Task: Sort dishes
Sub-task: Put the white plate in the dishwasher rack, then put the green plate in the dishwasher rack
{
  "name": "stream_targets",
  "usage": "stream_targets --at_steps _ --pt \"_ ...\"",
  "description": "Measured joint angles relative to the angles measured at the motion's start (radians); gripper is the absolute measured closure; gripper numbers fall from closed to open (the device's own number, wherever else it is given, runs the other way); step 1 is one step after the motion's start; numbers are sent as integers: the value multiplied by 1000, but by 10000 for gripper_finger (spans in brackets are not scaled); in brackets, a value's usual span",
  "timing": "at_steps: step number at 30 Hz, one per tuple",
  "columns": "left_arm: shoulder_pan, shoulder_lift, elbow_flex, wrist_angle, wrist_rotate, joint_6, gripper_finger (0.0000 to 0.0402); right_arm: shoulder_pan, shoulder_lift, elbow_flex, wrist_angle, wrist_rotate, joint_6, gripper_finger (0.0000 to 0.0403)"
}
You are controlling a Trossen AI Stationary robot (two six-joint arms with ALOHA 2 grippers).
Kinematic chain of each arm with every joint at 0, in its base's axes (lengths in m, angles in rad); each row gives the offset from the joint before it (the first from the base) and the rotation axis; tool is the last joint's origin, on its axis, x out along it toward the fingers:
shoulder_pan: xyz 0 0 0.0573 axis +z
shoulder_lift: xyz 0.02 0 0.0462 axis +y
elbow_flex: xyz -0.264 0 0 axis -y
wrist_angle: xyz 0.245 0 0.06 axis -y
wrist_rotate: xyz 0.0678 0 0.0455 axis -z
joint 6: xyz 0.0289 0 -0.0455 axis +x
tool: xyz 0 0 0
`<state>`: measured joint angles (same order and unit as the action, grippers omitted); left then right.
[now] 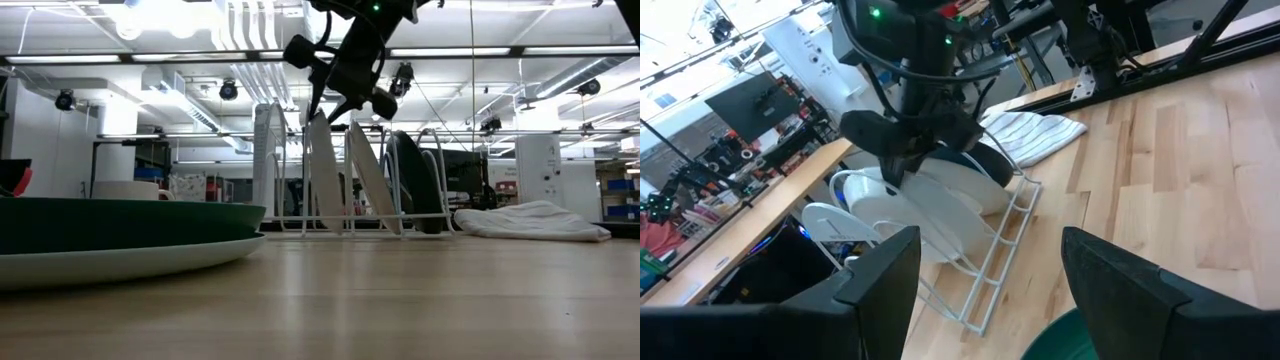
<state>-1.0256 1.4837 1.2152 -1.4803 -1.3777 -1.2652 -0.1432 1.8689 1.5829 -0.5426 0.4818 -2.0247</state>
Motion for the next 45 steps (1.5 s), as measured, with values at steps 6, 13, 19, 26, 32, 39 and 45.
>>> stream_targets --at_steps 6,13,19,26,32,39,45 --pt "0 0 0 0 0 0 169 1 -13 9 -6 2 0 280" --pt "0 0 0 0 0 0 169 4 -17 32 1 53 8 274" --pt "0 0 0 0 1 0 169 12 -60 35 3 74 51 288" --pt "0 0 0 0 3 0 169 36 -146 35 -56 73 269 304" --pt "0 0 0 3 2 0 169 70 -227 35 -131 71 989 323" --pt "1 0 0 5 2 0 169 72 -310 -7 -370 -269 1725 369" --pt "2 0 0 5 -1 0 169 86 -351 -228 -363 -352 1884 399"
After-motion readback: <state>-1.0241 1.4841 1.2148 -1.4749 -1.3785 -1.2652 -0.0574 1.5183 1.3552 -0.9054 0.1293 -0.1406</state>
